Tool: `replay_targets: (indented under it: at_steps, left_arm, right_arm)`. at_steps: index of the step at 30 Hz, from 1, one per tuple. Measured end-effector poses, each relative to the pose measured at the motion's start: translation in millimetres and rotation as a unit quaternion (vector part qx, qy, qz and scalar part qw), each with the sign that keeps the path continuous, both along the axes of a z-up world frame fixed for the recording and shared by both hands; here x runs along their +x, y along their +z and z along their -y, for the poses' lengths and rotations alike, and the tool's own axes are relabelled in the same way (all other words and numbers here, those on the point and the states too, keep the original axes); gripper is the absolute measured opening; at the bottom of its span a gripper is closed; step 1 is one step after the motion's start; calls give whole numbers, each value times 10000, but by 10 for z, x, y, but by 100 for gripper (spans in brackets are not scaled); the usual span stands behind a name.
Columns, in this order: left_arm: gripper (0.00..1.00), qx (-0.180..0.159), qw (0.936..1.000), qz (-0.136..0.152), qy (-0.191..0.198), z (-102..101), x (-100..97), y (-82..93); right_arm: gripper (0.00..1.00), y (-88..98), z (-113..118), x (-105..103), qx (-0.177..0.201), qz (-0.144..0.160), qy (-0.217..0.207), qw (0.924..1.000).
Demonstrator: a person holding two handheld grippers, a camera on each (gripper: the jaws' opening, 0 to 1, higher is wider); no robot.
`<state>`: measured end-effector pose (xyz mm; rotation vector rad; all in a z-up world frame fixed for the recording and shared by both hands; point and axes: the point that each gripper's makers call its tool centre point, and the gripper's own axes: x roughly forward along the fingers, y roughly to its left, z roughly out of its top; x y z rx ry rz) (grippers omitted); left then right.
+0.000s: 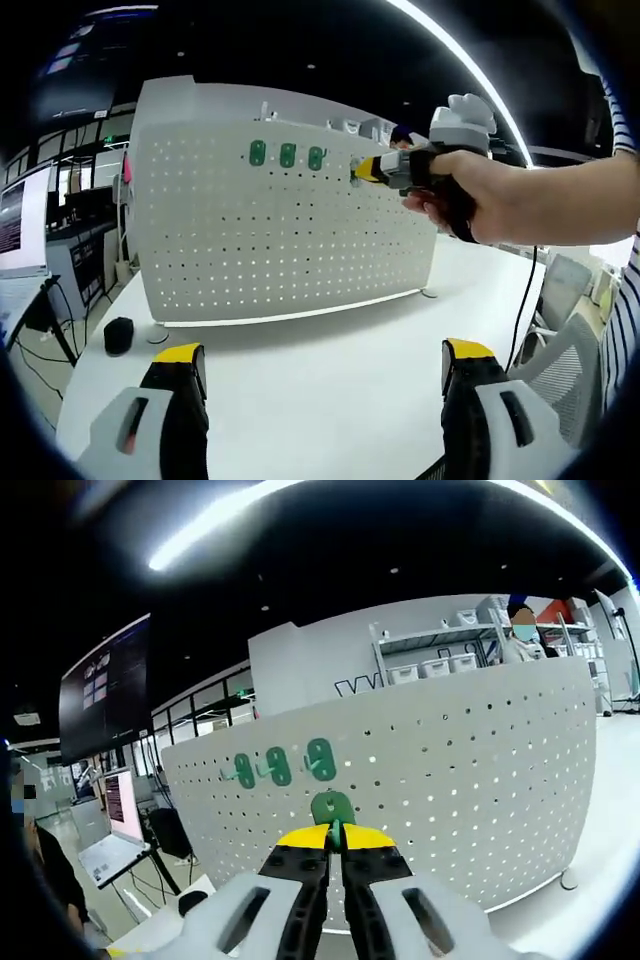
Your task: Insert the hook assembly into the mounting plate slot until the hook locks in place.
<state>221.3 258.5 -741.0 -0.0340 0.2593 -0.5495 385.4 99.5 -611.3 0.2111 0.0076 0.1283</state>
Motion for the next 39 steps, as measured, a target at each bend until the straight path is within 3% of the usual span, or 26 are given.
replay_targets:
  at_steps: [9, 29, 39]
  left_arm:
    - [100, -9, 10000, -26, 1, -3, 4, -11]
    - [100, -25, 9999, -117, 92, -27, 23, -44]
    - [100, 140, 9998, -125, 4, 14, 7, -72]
  right_arm:
    - [1, 105, -13, 180, 16, 152, -78, 9999]
    - [1, 287, 214, 571, 177, 360, -501, 9979]
    - [1, 344, 277, 682, 165, 447, -626, 9969]
